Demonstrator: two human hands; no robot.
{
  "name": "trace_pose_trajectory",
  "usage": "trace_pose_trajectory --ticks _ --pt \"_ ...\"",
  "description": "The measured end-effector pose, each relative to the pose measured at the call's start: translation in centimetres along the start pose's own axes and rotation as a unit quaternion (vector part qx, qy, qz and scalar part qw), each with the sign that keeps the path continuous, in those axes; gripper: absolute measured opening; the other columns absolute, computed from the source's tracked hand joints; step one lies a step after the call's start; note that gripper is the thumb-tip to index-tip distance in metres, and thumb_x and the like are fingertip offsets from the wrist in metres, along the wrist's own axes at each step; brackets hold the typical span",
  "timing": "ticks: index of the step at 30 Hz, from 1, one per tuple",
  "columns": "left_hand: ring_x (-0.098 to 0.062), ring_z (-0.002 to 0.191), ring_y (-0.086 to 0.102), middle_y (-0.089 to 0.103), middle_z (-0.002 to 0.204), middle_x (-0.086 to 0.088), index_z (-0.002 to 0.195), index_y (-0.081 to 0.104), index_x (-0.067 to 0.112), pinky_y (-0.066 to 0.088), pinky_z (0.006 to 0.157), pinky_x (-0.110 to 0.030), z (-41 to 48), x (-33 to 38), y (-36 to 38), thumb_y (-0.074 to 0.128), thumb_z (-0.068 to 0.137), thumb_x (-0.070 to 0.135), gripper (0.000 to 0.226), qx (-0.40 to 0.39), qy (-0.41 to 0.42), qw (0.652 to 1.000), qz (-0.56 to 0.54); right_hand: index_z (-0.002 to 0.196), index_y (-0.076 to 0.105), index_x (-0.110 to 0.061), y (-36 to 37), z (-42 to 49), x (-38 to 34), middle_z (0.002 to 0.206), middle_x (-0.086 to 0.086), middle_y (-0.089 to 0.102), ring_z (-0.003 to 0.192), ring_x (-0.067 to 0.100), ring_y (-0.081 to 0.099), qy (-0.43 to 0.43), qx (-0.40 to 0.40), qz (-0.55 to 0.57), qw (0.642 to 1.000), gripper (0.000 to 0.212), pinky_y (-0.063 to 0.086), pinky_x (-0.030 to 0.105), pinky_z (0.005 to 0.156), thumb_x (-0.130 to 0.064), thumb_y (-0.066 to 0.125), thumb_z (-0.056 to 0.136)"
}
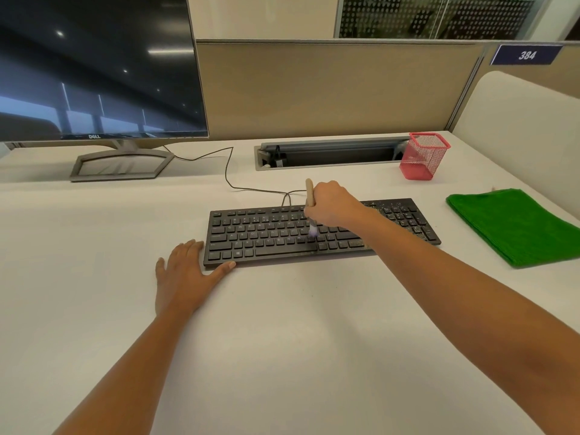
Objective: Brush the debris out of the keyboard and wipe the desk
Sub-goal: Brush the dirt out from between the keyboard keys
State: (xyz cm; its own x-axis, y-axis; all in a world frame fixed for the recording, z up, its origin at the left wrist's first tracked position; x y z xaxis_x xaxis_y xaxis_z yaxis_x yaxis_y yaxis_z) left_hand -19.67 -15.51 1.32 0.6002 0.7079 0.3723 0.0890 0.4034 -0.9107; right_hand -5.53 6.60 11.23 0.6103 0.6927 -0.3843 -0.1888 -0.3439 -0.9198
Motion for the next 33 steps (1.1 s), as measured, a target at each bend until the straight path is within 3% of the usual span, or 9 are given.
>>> trace_pose_trajectory --ticks 5,8,10,13,19,23,26,31,33 --pt "-0.016 0.14 0.026 0.039 0.147 -0.001 0.138 0.043 0.016 0.011 0.116 -0.046 0.0 0.0 0.1 0.049 0.08 0.068 0.078 0.001 0.002 1.0 0.003 0.106 0.065 -0.002 0.4 -0.1 -0.7 0.088 0.008 0.06 0.073 0.016 0.053 -0.026 0.01 0.107 0.994 0.028 0.038 0.018 0.055 -0.023 0.054 0.093" --pt "-0.017 0.14 0.026 0.039 0.147 -0.001 0.138 0.043 0.016 0.012 0.115 -0.046 0.0 -0.1 0.1 0.048 0.08 0.069 0.078 0.0 0.002 1.0 0.003 0.108 0.067 -0.005 1.5 -0.7 -1.2 0.096 0.012 0.064 0.076 0.015 0.052 -0.058 -0.047 0.088 0.993 0.029 0.038 0.02 0.058 -0.026 0.053 0.094" --pt "-0.017 0.14 0.025 0.038 0.147 -0.001 0.138 0.043 0.016 0.011 0.116 -0.046 0.0 -0.1 0.1 0.048 0.081 0.068 0.078 0.0 0.002 1.0 0.002 0.105 0.065 -0.001 1.4 -0.8 -1.1 0.089 0.011 0.059 0.078 0.018 0.052 -0.051 -0.057 0.041 0.996 0.028 0.038 0.023 0.057 -0.023 0.052 0.094" --pt "-0.017 0.14 0.025 0.038 0.148 -0.001 0.138 0.042 0.016 0.012 0.116 -0.046 0.1 -0.1 0.2 0.048 0.08 0.069 0.079 -0.001 0.001 1.0 0.002 0.105 0.062 0.002 0.4 -0.2 -0.3 0.086 0.009 0.056 0.078 0.021 0.056 -0.017 -0.03 0.017 0.999 0.025 0.041 0.023 0.059 -0.018 0.053 0.092" --pt "-0.017 0.14 0.026 0.039 0.147 -0.001 0.138 0.043 0.016 0.013 0.115 -0.047 0.1 -0.1 0.2 0.046 0.079 0.071 0.081 -0.002 0.003 1.0 0.007 0.105 0.062 0.003 0.3 -0.1 0.2 0.091 0.014 0.061 0.07 0.018 0.056 0.014 0.025 0.098 0.995 0.028 0.041 0.02 0.055 -0.02 0.052 0.094" --pt "-0.017 0.139 0.026 0.039 0.147 -0.001 0.138 0.043 0.016 0.014 0.115 -0.047 0.1 -0.1 0.2 0.044 0.078 0.072 0.082 -0.002 0.004 1.0 0.008 0.108 0.062 0.004 1.9 -0.4 0.3 0.104 0.018 0.065 0.091 0.029 0.066 0.022 -0.038 0.115 0.992 0.026 0.055 0.037 0.083 -0.016 0.054 0.093" --pt "-0.018 0.139 0.027 0.039 0.146 -0.002 0.137 0.043 0.016 0.014 0.115 -0.047 0.1 0.0 0.1 0.047 0.08 0.07 0.079 0.001 0.005 1.0 0.008 0.106 0.062 0.003 1.7 -0.4 0.3 0.099 0.017 0.066 0.087 0.028 0.068 0.029 -0.066 0.122 0.99 0.023 0.056 0.038 0.086 -0.012 0.052 0.092" --pt "-0.018 0.139 0.027 0.04 0.146 -0.001 0.137 0.043 0.016 0.013 0.115 -0.047 0.0 -0.1 0.1 0.046 0.079 0.071 0.08 -0.002 0.003 1.0 0.007 0.109 0.063 0.003 0.2 0.2 0.7 0.104 0.018 0.066 0.09 0.029 0.067 0.041 0.034 0.16 0.986 0.028 0.055 0.037 0.086 -0.019 0.052 0.094" --pt "-0.017 0.139 0.026 0.039 0.147 -0.002 0.137 0.043 0.016 0.013 0.115 -0.046 0.0 -0.1 0.1 0.047 0.079 0.07 0.079 -0.001 0.003 1.0 0.006 0.108 0.062 0.003 0.6 0.1 0.8 0.104 0.018 0.065 0.088 0.027 0.066 0.043 0.036 0.155 0.986 0.03 0.055 0.036 0.084 -0.02 0.051 0.095"
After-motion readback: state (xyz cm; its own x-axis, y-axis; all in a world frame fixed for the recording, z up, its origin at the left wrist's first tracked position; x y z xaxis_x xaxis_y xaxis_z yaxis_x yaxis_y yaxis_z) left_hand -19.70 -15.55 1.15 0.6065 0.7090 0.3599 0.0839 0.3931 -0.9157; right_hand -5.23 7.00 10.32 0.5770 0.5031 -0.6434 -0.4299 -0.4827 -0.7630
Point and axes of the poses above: each hand's wrist, its own z-axis towards the middle knuckle, its own y-axis out of the palm, x = y × z, the point moved 7 cm from there along z, towards the middle knuckle
